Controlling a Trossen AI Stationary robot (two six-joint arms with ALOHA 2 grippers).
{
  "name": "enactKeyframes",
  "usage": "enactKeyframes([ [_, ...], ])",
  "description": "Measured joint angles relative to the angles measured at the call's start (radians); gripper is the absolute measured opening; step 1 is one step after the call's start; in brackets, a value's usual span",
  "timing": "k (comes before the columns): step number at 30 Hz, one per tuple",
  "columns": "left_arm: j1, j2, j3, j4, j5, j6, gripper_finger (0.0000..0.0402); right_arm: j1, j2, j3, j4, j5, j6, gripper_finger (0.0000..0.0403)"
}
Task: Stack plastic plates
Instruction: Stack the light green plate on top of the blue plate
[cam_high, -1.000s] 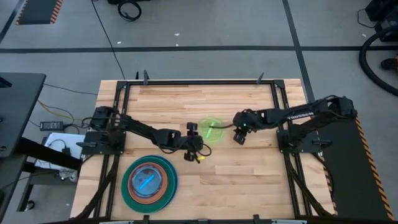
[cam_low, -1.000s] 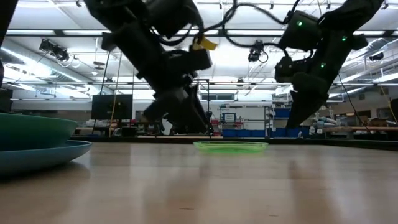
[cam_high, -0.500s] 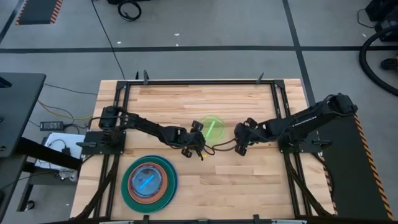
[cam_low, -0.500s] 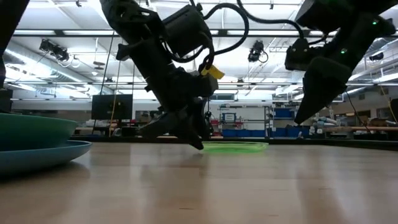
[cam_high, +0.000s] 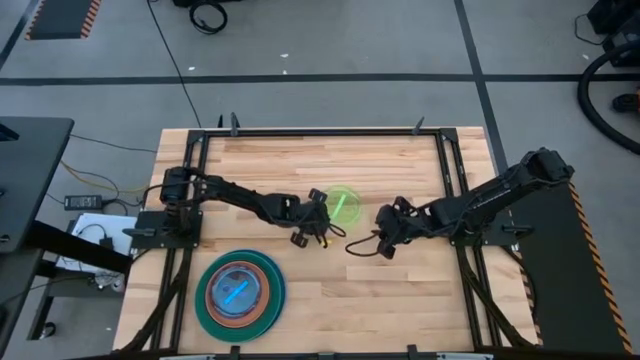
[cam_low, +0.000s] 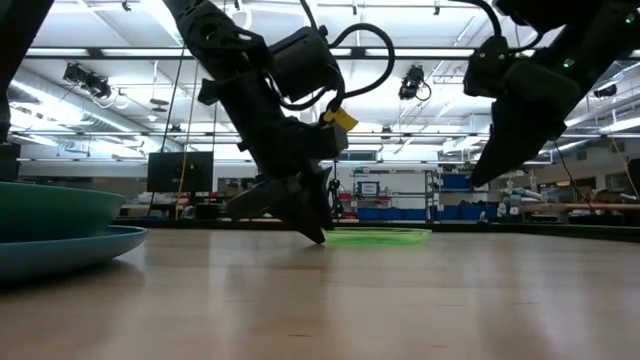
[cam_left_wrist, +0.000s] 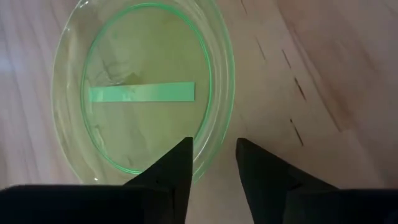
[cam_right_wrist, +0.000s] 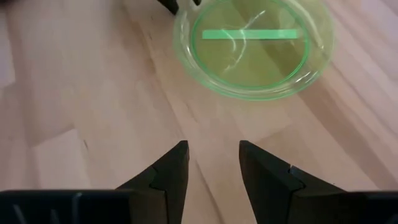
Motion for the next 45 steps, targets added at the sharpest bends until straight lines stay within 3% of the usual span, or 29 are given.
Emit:
enactKeyframes([
  [9, -0.008, 0.000, -0.001, -0.007, 0.008, 0.003, 0.0015, 0.064, 0.000, 0.000, -0.002, 0.052, 0.020, 0.0153],
  [15, -0.049, -0.002, 0.001, -0.011, -0.030, -0.004, 0.0008, 0.081, 0.000, 0.000, -0.002, 0.076, 0.020, 0.0153],
  [19, -0.102, -0.002, 0.065, -0.120, -0.069, -0.087, 0.0006, 0.091, 0.000, 0.000, -0.002, 0.118, 0.014, 0.0153],
  [27, -0.183, -0.004, 0.235, -0.465, -0.118, -0.335, 0.0004, 0.087, 0.000, 0.000, -0.002, 0.184, -0.077, 0.0153],
  [33, -0.264, -0.004, 0.351, -0.663, -0.241, -0.521, 0.0004, 0.057, 0.000, 0.000, -0.001, 0.237, -0.146, 0.0153],
  [41, -0.382, -0.004, 0.483, -0.901, -0.237, -0.950, 0.0004, -0.019, 0.000, 0.000, 0.102, 0.260, -0.324, 0.0153],
  [45, -0.466, -0.004, 0.516, -0.981, -0.215, -1.160, 0.0005, -0.051, 0.000, 0.000, 0.205, 0.212, -0.433, 0.0153],
])
